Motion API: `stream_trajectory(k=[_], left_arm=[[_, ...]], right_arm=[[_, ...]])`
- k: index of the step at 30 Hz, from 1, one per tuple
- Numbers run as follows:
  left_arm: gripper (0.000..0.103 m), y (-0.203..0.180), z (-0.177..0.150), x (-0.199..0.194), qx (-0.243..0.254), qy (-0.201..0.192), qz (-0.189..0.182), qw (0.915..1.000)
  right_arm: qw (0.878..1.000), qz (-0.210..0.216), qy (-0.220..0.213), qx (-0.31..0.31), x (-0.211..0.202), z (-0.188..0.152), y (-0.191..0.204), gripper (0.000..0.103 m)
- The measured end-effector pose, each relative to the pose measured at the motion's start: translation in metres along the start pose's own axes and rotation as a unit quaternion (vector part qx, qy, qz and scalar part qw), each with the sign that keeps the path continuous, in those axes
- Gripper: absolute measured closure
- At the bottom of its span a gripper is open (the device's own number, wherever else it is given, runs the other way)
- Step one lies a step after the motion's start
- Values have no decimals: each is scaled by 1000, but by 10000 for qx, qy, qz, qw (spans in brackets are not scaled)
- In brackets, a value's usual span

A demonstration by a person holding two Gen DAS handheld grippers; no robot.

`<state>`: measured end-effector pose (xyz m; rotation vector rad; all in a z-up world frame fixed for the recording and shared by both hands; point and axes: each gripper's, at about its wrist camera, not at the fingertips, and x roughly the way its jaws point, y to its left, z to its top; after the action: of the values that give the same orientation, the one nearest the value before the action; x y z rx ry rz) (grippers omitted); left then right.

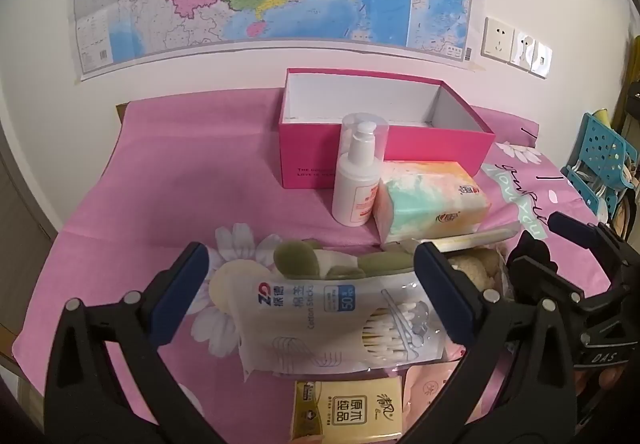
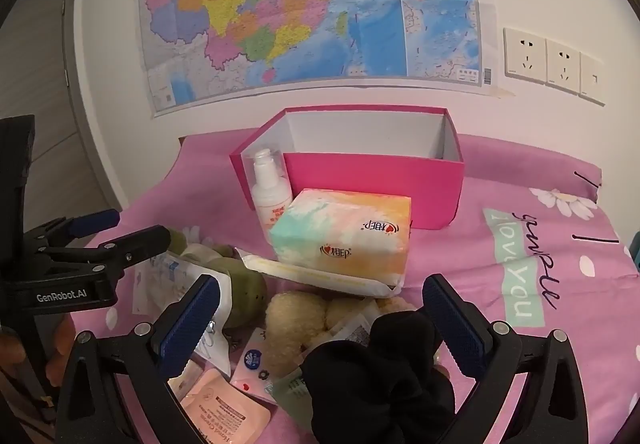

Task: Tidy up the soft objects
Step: 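Grasp the clear cotton-swab bag with the left gripper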

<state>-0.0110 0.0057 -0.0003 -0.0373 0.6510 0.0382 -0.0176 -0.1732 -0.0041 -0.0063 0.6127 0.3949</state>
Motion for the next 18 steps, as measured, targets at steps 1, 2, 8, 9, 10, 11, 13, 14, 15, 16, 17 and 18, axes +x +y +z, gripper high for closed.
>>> stream_trajectory(k=[1, 2, 8, 9, 10, 11, 13, 14, 15, 16, 17, 18], left_arm=[[0, 0, 0, 0, -1, -1, 6, 10000], [0, 0, 0, 0, -3, 1, 6, 10000], [0, 4, -2, 0, -39, -26, 26, 10000], [0, 5, -2, -1, -51, -34, 31, 10000], [0, 8, -3, -1, -68, -38, 34, 10000], [0, 11, -4, -1, -83, -40, 30, 10000], [0, 19, -6, -1, -144, -24, 8, 9999], [0, 23, -7, 0, -169, -1, -17, 9999], [0, 28, -8, 1, -194, 43, -80, 9998], [0, 32, -10, 2, -210, 95, -151, 9996], [0, 36, -12, 4, -224, 151, -212, 9994], [0, 39, -15, 4, -214, 177, -259, 9993]], right_arm=[[10000, 11, 9, 3, 1, 0, 0, 0], [10000, 4, 12, 6, 1, 0, 1, 0], [10000, 45, 43, -26, 2, -3, 4, 0], [10000, 58, 38, -34, 3, -2, 3, 0], [10000, 78, 40, -45, 2, -2, 3, 0], [9999, 88, 64, -63, 2, 0, 3, 0], [9999, 134, 39, -100, 2, 1, 6, 0], [9997, 194, 37, -128, 2, 1, 8, 0], [9996, 249, 39, -158, 1, 1, 10, 0], [9993, 304, 41, -208, 1, 1, 12, 1], [9991, 365, -12, -232, 0, 0, 14, 4], [9986, 438, -15, -292, 0, 0, 17, 6]])
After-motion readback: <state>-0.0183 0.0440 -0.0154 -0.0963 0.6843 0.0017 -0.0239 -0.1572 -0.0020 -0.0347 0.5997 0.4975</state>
